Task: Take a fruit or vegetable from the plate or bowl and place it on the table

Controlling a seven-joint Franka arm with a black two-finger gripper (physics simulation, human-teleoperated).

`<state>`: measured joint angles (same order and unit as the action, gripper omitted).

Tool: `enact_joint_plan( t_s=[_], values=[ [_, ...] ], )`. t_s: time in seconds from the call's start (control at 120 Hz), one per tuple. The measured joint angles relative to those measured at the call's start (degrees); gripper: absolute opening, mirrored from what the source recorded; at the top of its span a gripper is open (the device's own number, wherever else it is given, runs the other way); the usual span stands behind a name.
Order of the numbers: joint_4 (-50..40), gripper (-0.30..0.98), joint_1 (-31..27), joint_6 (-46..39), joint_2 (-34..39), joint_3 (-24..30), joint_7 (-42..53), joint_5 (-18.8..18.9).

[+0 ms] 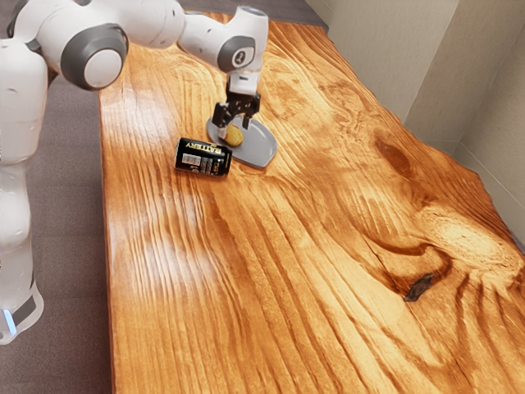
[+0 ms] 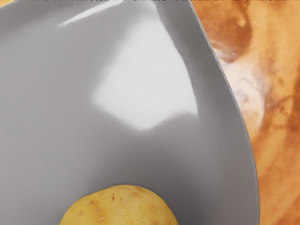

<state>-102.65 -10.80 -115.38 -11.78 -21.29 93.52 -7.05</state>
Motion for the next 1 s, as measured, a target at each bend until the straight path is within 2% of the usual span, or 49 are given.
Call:
enact_joint_plan(
  t_s=[0.1,0.35,0.85,1.0],
  values=[
    [0.1,0.69,-1.6,0.0,-0.1,1.7,0.6,-0.1],
    [0.1,0.69,-3.7,0.0,0.1,2.1,1.8,-0.1],
    [0.0,0.69,-5.4,-0.7,-1.1,3.9,3.4,-0.1],
    [0.0,0.66,-10.2,-1.0,-1.4,8.6,3.6,-0.1]
  ],
)
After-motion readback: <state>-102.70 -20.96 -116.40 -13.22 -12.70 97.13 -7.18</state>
